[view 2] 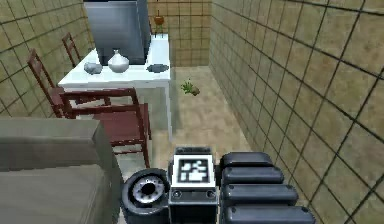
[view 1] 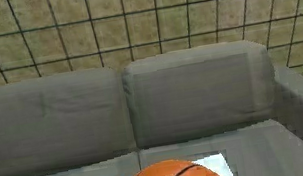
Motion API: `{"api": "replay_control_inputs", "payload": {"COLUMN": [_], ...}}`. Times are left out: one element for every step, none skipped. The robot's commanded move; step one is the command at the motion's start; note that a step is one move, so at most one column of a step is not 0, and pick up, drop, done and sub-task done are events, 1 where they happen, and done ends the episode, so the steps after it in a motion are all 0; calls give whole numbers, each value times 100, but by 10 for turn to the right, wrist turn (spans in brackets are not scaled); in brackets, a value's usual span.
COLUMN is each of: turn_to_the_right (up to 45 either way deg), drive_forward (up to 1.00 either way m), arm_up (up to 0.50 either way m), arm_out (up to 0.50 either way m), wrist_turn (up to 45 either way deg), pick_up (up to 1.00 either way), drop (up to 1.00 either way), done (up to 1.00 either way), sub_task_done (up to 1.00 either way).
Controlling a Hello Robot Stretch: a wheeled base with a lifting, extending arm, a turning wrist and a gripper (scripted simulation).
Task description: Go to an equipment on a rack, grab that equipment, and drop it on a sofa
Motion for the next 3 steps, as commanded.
{"api": "replay_control_inputs", "payload": {"turn_to_the_right": [-30, 450, 450], "drive_forward": [0, 0, 0], "arm_up": [0, 0, 0], "arm_out": [0, 0, 0], "wrist_turn": [0, 0, 0], "pick_up": [0, 0, 0], "drop": [0, 0, 0], "done": [0, 0, 0], "sub_task_done": [0, 0, 0]}}
